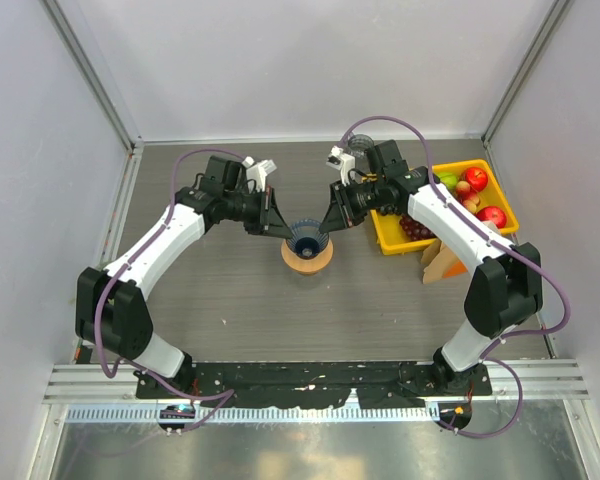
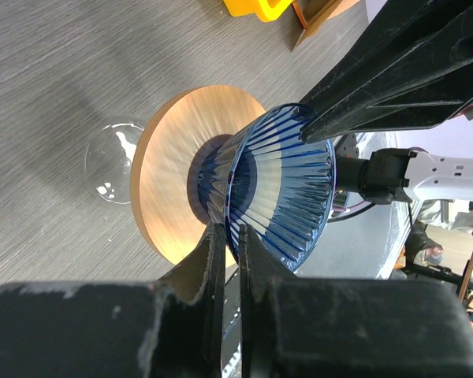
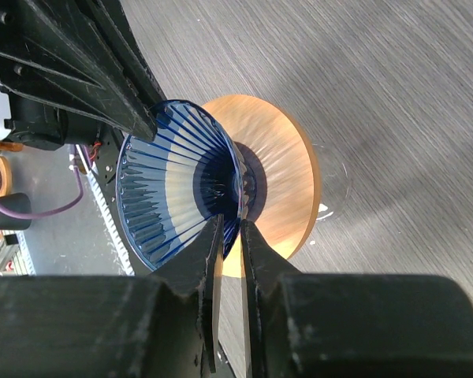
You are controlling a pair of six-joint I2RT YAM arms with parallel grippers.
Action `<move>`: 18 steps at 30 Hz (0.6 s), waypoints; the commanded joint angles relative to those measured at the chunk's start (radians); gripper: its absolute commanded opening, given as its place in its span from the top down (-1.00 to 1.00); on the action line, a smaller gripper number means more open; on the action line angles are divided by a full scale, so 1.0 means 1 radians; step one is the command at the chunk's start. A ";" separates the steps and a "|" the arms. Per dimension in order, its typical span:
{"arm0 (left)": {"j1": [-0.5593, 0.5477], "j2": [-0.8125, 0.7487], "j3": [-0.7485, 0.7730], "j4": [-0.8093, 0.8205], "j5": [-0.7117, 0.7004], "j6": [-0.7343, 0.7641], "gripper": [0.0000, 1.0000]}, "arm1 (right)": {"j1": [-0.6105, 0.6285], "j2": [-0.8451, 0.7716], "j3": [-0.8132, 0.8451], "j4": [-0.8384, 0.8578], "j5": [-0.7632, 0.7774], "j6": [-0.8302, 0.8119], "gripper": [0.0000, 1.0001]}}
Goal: Place the coffee filter in the dripper
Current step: Adjust the coffee dripper in the dripper holder.
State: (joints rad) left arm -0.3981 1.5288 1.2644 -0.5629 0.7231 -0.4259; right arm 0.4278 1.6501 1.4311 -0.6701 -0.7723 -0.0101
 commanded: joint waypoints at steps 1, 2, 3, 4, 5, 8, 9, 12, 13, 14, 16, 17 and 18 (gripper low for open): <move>-0.019 0.021 0.004 -0.057 -0.080 0.098 0.73 | -0.004 0.022 0.014 -0.016 0.080 -0.077 0.69; -0.018 0.013 0.012 -0.061 -0.083 0.101 0.69 | -0.004 0.017 0.020 -0.017 0.077 -0.079 0.62; -0.018 0.005 0.018 -0.060 -0.088 0.104 0.67 | -0.004 0.013 0.032 -0.019 0.074 -0.077 0.60; -0.018 -0.001 0.021 -0.058 -0.090 0.101 0.67 | -0.004 0.010 0.035 -0.020 0.064 -0.079 0.57; -0.018 -0.007 0.023 -0.049 -0.087 0.095 0.66 | -0.006 0.008 0.044 -0.022 0.061 -0.077 0.55; -0.018 -0.013 0.032 -0.037 -0.065 0.081 0.62 | -0.008 0.005 0.063 -0.032 0.048 -0.082 0.49; -0.018 -0.015 0.039 -0.035 -0.059 0.078 0.62 | -0.008 0.005 0.072 -0.042 0.044 -0.082 0.46; -0.018 -0.010 0.059 -0.043 -0.048 0.073 0.53 | -0.008 0.004 0.083 -0.052 0.024 -0.080 0.38; -0.018 -0.012 0.065 -0.045 -0.045 0.073 0.49 | -0.006 -0.001 0.083 -0.052 0.024 -0.079 0.30; -0.018 -0.012 0.069 -0.042 -0.039 0.070 0.44 | -0.006 -0.003 0.083 -0.054 0.025 -0.079 0.26; -0.018 -0.015 0.073 -0.037 -0.027 0.059 0.34 | -0.007 -0.007 0.088 -0.057 0.018 -0.082 0.17; -0.018 -0.016 0.079 -0.035 -0.021 0.053 0.29 | -0.006 -0.012 0.092 -0.059 0.012 -0.079 0.07; -0.018 -0.018 0.082 -0.035 -0.019 0.047 0.24 | -0.006 -0.015 0.095 -0.057 0.011 -0.077 0.02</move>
State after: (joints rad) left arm -0.4122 1.5269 1.2945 -0.5995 0.6895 -0.3786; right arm 0.4236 1.6520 1.4719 -0.7238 -0.7498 -0.0742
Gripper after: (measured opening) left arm 0.344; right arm 0.444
